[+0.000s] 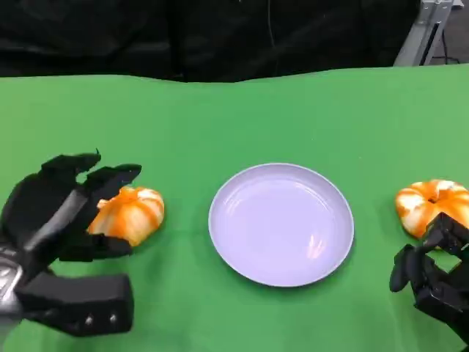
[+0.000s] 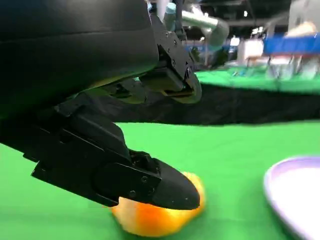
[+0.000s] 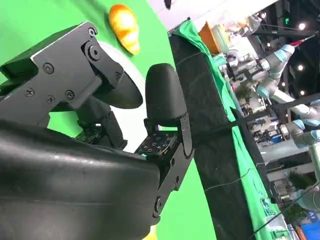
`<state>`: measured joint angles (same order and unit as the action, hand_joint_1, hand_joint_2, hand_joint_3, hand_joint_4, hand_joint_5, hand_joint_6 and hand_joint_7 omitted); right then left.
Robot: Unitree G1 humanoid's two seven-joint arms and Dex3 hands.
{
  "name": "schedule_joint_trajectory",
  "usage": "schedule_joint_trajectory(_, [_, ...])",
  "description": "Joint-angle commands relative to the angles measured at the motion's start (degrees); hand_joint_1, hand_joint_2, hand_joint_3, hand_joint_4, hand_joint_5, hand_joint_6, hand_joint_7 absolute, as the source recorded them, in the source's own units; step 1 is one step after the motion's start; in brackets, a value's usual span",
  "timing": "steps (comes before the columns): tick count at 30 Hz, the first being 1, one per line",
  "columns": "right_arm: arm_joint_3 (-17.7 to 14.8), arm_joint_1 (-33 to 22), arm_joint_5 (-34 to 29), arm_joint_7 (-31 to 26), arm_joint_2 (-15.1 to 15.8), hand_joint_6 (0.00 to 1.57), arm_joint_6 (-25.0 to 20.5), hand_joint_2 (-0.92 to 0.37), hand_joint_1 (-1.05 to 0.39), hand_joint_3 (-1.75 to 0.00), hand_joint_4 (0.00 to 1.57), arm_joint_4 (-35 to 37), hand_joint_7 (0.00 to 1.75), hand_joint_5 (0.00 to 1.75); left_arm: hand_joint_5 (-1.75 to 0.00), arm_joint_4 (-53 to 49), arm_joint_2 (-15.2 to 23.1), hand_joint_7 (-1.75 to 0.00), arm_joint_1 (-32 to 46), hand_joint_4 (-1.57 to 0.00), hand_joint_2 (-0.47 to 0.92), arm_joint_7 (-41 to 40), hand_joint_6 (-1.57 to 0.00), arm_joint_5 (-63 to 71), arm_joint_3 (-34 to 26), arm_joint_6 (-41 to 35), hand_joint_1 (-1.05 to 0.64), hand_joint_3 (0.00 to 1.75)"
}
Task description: Grasp the bread from the table and place it into the plate.
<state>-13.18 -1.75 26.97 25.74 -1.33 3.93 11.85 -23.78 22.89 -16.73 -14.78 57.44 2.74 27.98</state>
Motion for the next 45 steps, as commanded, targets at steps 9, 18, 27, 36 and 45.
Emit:
schedule_joint_trajectory(9, [-0.1, -0.2, 0.3, -0.3, 0.7, 0.80, -0.3, -0.42, -0.01, -1.39, 0.87, -1.4, 1.57, 1.75, -0.05, -19.9, 1.6, 0.00, -11.8, -0.40, 0.92, -2.3, -0.48, -2.4, 14.3, -5.0, -0.99, 0.18])
schedule_joint_trajectory(18, [0.0, -0.2, 0.2, -0.1, 0.7, 0.81, 0.0, -0.43, -0.04, -1.37, 0.88, -1.5, 1.57, 1.75, -0.02, -32.2, -0.7, 0.00, -18.2, -0.40, 0.92, -1.7, -0.45, -5.3, 20.6, -8.6, -0.98, 0.22])
schedule_joint_trajectory(27, [-0.1, -0.6, 0.4, -0.3, 0.6, 0.80, -0.4, -0.43, -0.03, -1.37, 0.88, -2.1, 1.58, 1.75, -0.01, -39.1, -2.2, 0.00, -21.5, -0.41, 0.92, -3.2, -0.45, -7.6, 24.4, -9.3, -0.97, 0.25])
schedule_joint_trajectory(36, [-0.2, -0.8, 0.6, -0.4, 0.6, 0.80, -0.8, -0.43, -0.04, -1.37, 0.88, -2.6, 1.58, 1.75, -0.01, -43.5, -3.4, 0.00, -23.4, -0.41, 0.92, -3.2, -0.45, -9.3, 26.8, -10.4, -0.95, 0.26])
schedule_joint_trajectory(45, [-0.2, -1.2, 0.5, -0.4, 0.8, 0.79, -1.0, -0.43, -0.04, -1.37, 0.88, -3.3, 1.58, 1.75, -0.02, -45.7, -3.8, -0.01, -23.4, -0.45, 0.92, -3.0, -0.47, -11.1, 28.0, -10.2, -0.90, 0.27])
